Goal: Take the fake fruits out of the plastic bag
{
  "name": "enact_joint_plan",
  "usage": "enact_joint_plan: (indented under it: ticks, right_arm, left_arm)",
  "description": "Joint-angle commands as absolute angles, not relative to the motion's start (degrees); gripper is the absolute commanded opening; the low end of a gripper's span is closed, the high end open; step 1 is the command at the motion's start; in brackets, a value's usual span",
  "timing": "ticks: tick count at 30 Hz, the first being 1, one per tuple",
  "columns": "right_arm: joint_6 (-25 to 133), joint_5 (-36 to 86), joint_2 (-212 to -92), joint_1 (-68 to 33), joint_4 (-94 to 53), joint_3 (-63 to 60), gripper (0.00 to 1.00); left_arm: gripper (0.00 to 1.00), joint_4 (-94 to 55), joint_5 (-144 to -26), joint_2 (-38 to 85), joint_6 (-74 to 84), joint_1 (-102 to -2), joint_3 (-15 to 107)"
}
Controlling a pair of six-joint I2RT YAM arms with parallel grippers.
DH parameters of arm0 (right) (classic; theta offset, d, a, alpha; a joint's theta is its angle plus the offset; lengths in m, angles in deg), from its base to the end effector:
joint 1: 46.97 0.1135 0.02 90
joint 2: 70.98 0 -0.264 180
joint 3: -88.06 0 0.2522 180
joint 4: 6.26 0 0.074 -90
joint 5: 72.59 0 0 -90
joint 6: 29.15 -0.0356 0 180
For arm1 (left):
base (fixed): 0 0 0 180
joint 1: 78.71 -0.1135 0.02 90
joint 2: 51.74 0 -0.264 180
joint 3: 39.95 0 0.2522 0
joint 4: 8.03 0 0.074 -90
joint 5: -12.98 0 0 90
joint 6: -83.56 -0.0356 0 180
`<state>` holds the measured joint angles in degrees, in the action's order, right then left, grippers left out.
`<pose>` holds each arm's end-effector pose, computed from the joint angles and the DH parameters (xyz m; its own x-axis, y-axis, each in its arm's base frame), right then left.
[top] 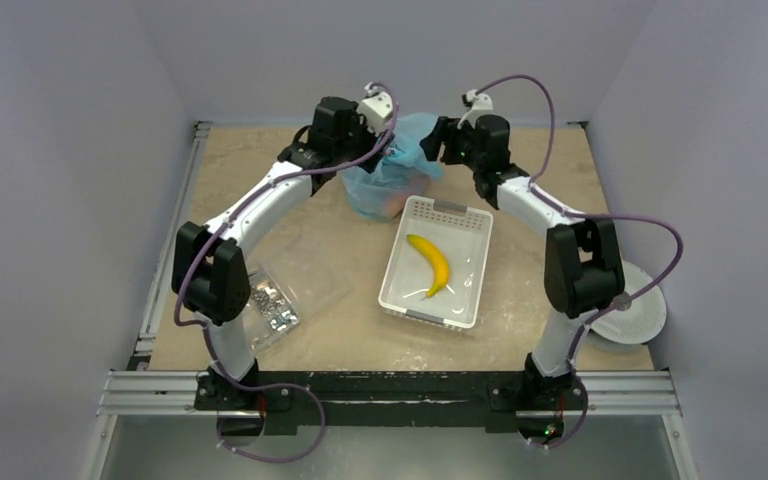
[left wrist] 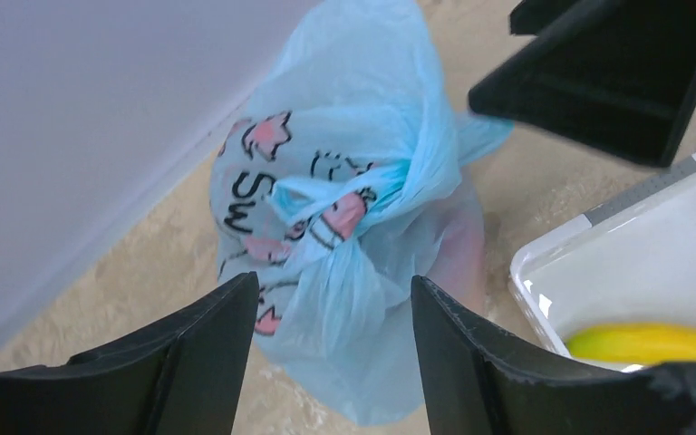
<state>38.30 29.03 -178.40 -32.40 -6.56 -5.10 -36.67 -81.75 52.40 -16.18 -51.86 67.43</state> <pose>0.4326 0.1199 0.2759 -0.3916 0.2863 -0.8745 -0.3085 0.8545 0.4179 0.3869 -0.1992 0.3368 -0.2898 0.3357 -0.8963 0.5739 0.8104 0.1180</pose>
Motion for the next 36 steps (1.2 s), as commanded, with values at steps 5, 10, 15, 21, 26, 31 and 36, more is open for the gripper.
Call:
enact_joint_plan:
  ticks: [5,10,15,21,26,31,36]
  right_arm:
    - [80.0,19.0,-170.6,-29.1,15.8,11.4,0.66]
    - [96.9,26.4,-169.1,-29.1,36.7,23.3,0.73]
    - [105.4,36.2,-169.2,-29.2,36.8,25.0,0.73]
    - [107.3,43.9,-171.6,-29.1,35.8,22.7,0.74]
    - [109.7,47.1,-173.0,-28.8,34.3,20.4,0.72]
    - [110.7,47.1,-174.8,-28.5,33.3,17.5,0.72]
    - [112.0,49.0,-177.2,-27.7,29.3,13.6,0.72]
  left_arm:
    - [0.70,-34.9,-89.9,60.8,-41.8,-50.8,77.1]
    - [0.49,-37.1,-87.8,66.3,-45.3,-50.7,82.0]
    - [0.50,-41.7,-92.7,69.5,-45.1,-50.8,85.9]
    - [0.48,-46.3,-94.2,73.5,-43.7,-51.2,90.9]
    - [0.35,-47.9,-94.5,75.6,-42.4,-51.9,92.8]
    - [0.34,-50.3,-97.1,77.1,-39.9,-53.2,94.4]
    - [0.06,-50.5,-98.8,77.5,-38.5,-54.2,94.5]
